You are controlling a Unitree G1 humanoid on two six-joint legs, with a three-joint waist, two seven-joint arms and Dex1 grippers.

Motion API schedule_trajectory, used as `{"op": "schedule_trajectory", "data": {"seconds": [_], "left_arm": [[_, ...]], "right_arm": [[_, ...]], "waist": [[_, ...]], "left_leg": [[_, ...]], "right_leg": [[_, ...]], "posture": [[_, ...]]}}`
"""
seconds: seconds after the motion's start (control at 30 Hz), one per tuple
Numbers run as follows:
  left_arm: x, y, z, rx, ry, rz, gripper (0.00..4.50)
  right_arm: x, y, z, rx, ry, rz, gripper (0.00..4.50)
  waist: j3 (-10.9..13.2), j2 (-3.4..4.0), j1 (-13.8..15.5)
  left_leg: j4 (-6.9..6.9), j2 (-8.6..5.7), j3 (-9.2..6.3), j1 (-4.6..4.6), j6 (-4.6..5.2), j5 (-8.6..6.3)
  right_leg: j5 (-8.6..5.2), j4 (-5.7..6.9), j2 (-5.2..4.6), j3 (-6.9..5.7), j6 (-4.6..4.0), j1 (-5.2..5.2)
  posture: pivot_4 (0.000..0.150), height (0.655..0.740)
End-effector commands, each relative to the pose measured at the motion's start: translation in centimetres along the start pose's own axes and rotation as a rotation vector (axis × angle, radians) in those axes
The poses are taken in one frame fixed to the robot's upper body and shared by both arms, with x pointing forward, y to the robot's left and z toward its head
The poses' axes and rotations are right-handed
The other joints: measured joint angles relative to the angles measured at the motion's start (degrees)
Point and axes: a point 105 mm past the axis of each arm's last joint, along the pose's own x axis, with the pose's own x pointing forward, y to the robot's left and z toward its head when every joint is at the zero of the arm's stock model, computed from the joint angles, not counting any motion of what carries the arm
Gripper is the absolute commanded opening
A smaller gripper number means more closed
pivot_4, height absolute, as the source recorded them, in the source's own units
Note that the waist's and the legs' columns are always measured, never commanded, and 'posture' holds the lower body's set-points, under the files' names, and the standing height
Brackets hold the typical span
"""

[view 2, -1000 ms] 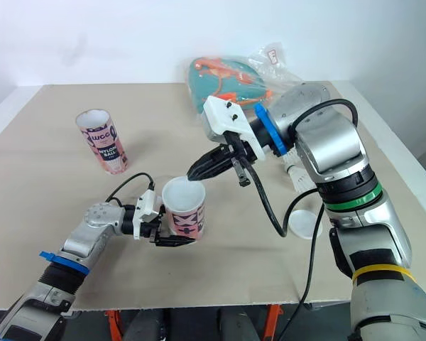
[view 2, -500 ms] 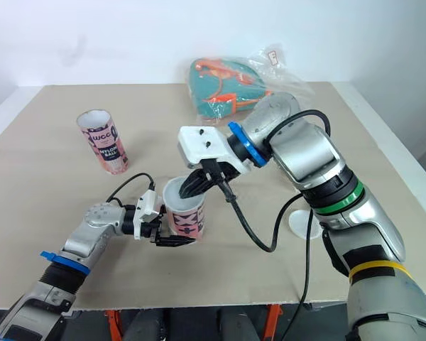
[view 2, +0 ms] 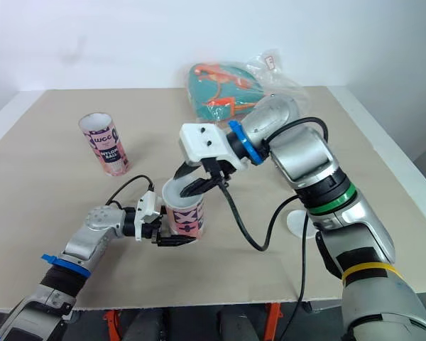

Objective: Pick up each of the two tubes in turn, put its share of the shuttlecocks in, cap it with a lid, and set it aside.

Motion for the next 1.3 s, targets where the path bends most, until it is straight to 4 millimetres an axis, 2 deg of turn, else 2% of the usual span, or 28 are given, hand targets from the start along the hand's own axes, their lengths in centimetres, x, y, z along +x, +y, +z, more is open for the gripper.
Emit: {"op": "schedule_trajectory", "data": {"seconds": [0.03,0.07,0.13,0.23,0.37,0.57,0.73,0.87,0.93,1.1,1.3], "left_arm": [[0.3,0.0,-1.0,-0.031,0.033,0.016,3.44],[0.4,0.3,-0.8,-0.039,0.019,0.030,3.44],[0.6,0.7,-0.5,-0.070,0.000,0.043,3.44],[0.6,0.9,-0.1,-0.096,-0.016,0.045,4.31],[0.7,0.8,0.5,-0.110,-0.050,0.027,4.41],[0.2,1.1,1.3,-0.120,-0.062,0.028,4.41],[-1.8,1.9,1.4,-0.123,-0.047,0.093,4.41],[-4.0,1.7,0.7,-0.150,0.012,0.114,4.41],[-4.7,1.4,0.7,-0.161,0.014,0.113,4.41],[-6.1,1.2,0.7,-0.175,0.039,0.147,4.41],[-8.8,1.6,1.7,-0.190,0.028,0.230,4.41]], "right_arm": [[-3.7,-0.7,1.4,0.045,-0.097,-0.127,4.23],[-5.0,-0.7,1.6,0.067,-0.122,-0.171,4.44],[-6.9,0.0,1.4,0.096,-0.140,-0.230,4.44],[-7.4,1.7,0.8,0.132,-0.123,-0.259,4.50],[-6.4,4.1,-0.4,0.210,-0.112,-0.259,4.50],[-5.1,5.8,-1.7,0.324,-0.141,-0.303,4.50],[-4.3,6.3,-2.9,0.389,-0.149,-0.339,4.50],[-2.7,7.3,-5.7,0.464,-0.094,-0.352,4.50],[-2.0,7.8,-6.3,0.499,-0.118,-0.335,4.50],[-0.6,7.7,-7.7,0.552,-0.145,-0.328,4.50],[1.6,7.2,-7.9,0.522,-0.176,-0.300,4.50]], "waist": [[0.0,0.01,0.0],[0.0,0.01,0.0],[0.0,-0.01,0.3],[0.0,0.00,0.6],[0.1,0.04,0.0],[0.1,0.00,-0.2],[0.2,-0.06,-0.3],[0.2,-0.16,-0.3],[0.3,-0.22,-0.3],[0.4,-0.24,-0.3],[0.6,-0.26,-0.4]], "left_leg": [[0.00,-0.01,0.01,-0.10,0.00,0.00],[0.00,-0.04,0.01,-0.10,-0.01,-0.01],[-0.01,-0.11,-0.07,-0.18,-0.01,-0.04],[-0.01,-0.20,-0.12,-0.21,0.00,-0.10],[-0.04,-0.18,-0.09,-0.19,0.04,-0.16],[-0.05,-0.21,-0.10,-0.23,0.04,-0.17],[-0.05,-0.19,-0.12,-0.24,0.04,-0.18],[-0.05,-0.19,-0.11,-0.25,0.05,-0.19],[-0.05,-0.19,-0.11,-0.29,0.07,-0.25],[-0.04,-0.18,-0.12,-0.30,0.08,-0.28],[-0.03,-0.13,-0.12,-0.29,0.08,-0.28]], "right_leg": [[0.00,-0.02,-0.01,0.03,0.01,-0.06],[-0.03,-0.03,-0.01,0.07,0.06,-0.07],[-0.09,-0.04,-0.02,0.08,0.16,-0.06],[-0.19,-0.08,-0.07,0.08,0.26,-0.05],[-0.13,-0.07,-0.04,0.13,0.41,-0.07],[-0.14,-0.09,-0.06,0.13,0.50,-0.07],[-0.14,-0.09,-0.04,0.13,0.49,-0.10],[-0.16,-0.10,-0.04,0.12,0.49,-0.10],[-0.21,-0.12,-0.05,0.12,0.49,-0.11],[-0.25,-0.12,-0.05,0.10,0.51,-0.10],[-0.23,-0.12,-0.02,0.09,0.48,-0.11]], "posture": [[0.150,0.7387],[0.150,0.7387],[0.150,0.7387],[0.150,0.7387],[0.150,0.7387],[0.150,0.7387],[0.150,0.7387],[0.150,0.7387],[0.150,0.7387],[0.150,0.7387],[0.150,0.7387]]}}
